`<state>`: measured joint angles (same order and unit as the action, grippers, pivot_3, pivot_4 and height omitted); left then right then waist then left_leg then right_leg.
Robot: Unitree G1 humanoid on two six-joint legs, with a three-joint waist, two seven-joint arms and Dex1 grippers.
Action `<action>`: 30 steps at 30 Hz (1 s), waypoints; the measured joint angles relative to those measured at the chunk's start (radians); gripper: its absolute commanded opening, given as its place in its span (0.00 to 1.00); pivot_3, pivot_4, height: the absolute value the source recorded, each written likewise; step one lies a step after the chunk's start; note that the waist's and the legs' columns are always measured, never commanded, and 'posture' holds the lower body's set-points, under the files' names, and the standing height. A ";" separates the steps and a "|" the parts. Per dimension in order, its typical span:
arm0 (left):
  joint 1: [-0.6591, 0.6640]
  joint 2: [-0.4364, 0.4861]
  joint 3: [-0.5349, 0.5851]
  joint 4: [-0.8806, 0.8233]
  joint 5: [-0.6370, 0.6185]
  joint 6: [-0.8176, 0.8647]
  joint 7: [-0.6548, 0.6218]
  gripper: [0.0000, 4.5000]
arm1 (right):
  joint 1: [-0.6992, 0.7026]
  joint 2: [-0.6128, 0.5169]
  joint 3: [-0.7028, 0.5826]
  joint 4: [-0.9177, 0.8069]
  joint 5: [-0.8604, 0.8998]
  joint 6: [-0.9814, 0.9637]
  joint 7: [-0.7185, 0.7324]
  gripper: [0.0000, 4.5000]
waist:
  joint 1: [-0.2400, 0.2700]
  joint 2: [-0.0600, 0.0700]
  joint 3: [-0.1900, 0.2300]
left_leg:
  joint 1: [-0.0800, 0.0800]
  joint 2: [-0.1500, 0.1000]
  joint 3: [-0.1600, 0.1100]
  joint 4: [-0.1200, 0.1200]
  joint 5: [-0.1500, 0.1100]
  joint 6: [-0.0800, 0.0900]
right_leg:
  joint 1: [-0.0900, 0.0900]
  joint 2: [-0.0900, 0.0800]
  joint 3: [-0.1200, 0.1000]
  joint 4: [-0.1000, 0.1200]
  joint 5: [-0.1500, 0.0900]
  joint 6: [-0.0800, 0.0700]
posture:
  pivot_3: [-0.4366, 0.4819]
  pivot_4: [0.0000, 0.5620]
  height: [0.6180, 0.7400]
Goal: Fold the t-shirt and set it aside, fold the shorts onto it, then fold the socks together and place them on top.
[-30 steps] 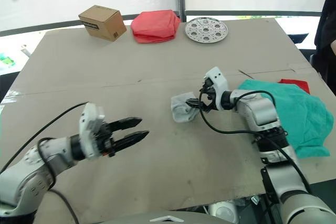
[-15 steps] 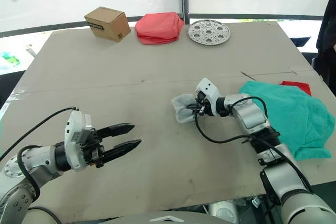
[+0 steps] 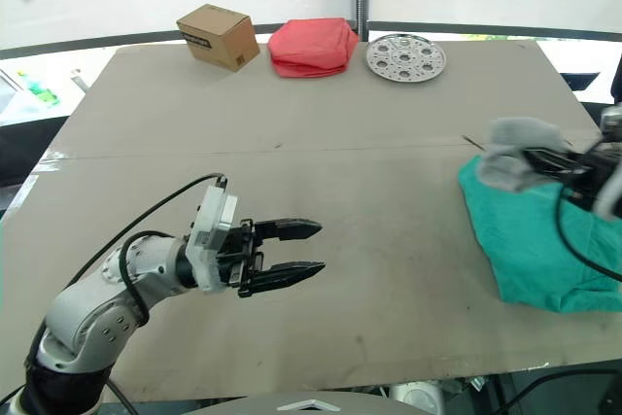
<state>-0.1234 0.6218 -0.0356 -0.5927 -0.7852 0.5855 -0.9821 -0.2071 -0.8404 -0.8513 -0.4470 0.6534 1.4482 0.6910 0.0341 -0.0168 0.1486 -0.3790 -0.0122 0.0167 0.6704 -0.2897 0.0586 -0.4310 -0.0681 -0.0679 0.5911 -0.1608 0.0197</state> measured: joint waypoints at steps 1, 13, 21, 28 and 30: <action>-0.018 -0.005 -0.013 0.008 0.000 -0.002 -0.006 0.69 | 0.012 0.000 -0.014 0.005 0.000 0.033 -0.008 0.01 | -0.006 0.000 0.000 | 0.000 0.000 0.003 0.000 0.000 0.001 | 0.001 0.000 0.002 0.001 -0.002 0.004 | 0.48 0.27 1.00; -0.120 -0.003 -0.070 0.052 0.005 0.013 -0.058 0.69 | 0.191 -0.114 0.256 0.436 -0.154 -0.333 0.079 0.85 | -0.013 0.005 0.000 | 0.001 0.000 0.004 0.002 -0.001 0.002 | 0.000 0.003 0.009 0.001 0.000 0.008 | 0.48 0.27 1.00; -0.108 -0.045 0.017 0.056 -0.042 0.088 0.123 0.69 | 0.340 -0.018 -0.078 0.148 -0.102 -0.554 0.139 0.85 | -0.020 0.002 0.000 | 0.002 0.001 0.004 0.002 -0.001 0.002 | 0.002 0.004 0.010 0.000 -0.001 0.010 | 0.48 0.27 1.00; -0.164 -0.291 0.203 0.187 0.089 0.070 0.662 0.69 | -0.075 0.432 0.505 -0.068 -0.240 -0.838 -0.205 0.85 | -0.054 -0.007 0.006 | 0.021 0.002 0.003 0.001 -0.001 0.001 | 0.011 0.006 0.020 0.001 0.000 0.012 | 0.48 0.27 1.00; -0.161 -0.304 0.226 0.192 0.127 0.048 0.719 0.69 | -0.098 0.511 0.677 -0.019 -0.306 -0.913 -0.229 0.85 | -0.040 -0.007 0.005 | 0.018 -0.002 0.000 0.000 0.002 -0.005 | 0.007 0.011 0.023 0.004 0.003 0.013 | 0.48 0.27 1.00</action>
<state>-0.2840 0.3176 0.1908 -0.4011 -0.6584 0.6335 -0.2629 -0.3056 -0.3296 -0.1746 -0.4664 0.3474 0.5350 0.4622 -0.0061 -0.0242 0.1539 -0.3613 -0.0138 0.0172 0.6706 -0.2876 0.0540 -0.4240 -0.0570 -0.0454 0.5949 -0.1578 0.0323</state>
